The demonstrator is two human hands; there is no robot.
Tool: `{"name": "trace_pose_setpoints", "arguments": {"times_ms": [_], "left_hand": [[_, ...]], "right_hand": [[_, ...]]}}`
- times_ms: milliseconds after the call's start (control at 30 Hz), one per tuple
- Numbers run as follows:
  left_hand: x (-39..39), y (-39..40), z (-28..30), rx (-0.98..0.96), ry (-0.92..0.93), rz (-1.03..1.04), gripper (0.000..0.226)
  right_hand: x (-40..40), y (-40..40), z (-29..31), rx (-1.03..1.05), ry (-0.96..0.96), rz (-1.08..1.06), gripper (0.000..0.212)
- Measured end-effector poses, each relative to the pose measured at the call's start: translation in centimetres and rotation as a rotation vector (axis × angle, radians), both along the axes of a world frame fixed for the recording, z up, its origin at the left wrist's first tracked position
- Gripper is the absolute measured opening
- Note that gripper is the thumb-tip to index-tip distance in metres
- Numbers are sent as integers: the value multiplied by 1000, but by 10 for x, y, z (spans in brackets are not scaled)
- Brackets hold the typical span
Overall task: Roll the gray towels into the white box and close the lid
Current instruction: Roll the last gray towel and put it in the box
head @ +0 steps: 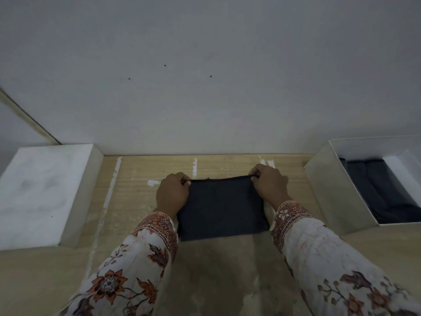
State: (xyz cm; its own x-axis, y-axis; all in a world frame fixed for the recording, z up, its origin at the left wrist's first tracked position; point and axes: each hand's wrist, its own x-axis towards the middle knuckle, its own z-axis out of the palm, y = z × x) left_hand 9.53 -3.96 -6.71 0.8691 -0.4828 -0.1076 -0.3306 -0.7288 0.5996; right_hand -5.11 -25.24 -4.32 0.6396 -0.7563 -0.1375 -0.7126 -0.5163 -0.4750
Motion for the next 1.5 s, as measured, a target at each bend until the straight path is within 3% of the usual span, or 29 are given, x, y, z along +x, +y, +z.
{"name": "trace_pose_setpoints", "arguments": {"times_ms": [233, 433, 567, 700, 800, 967, 1067, 1267, 1367, 1500], "left_hand": [[6, -3, -11, 77, -91, -39, 17], [-3, -4, -16, 234, -243, -106, 29], [-4, -4, -18, 301, -209, -188, 34], [-6, -7, -12, 278, -200, -257, 25], [-6, -8, -6, 208, -100, -246, 22], [-10, -4, -2, 255, -56, -271, 31], [-13, 1, -3, 280, -77, -252, 35], [-13, 11, -2, 297, -51, -217, 31], [-12, 22, -2, 276, 34, -200, 31], [-17, 32, -6, 216, 184, -204, 29]], "right_hand": [[10, -2, -22, -108, 77, -18, 9], [4, 7, -30, -221, 12, -43, 26], [-5, 17, -34, -253, 46, 32, 39], [-22, 35, -32, -407, -128, 187, 27], [-35, 50, -35, -445, -136, 271, 25], [-58, 59, -41, -261, 37, -214, 39], [-63, 62, -41, -236, 104, -161, 43], [-47, 67, -30, -101, 49, -84, 23], [-40, 55, -22, 47, -37, -86, 13], [-26, 39, -9, 13, -82, -87, 17]]}}
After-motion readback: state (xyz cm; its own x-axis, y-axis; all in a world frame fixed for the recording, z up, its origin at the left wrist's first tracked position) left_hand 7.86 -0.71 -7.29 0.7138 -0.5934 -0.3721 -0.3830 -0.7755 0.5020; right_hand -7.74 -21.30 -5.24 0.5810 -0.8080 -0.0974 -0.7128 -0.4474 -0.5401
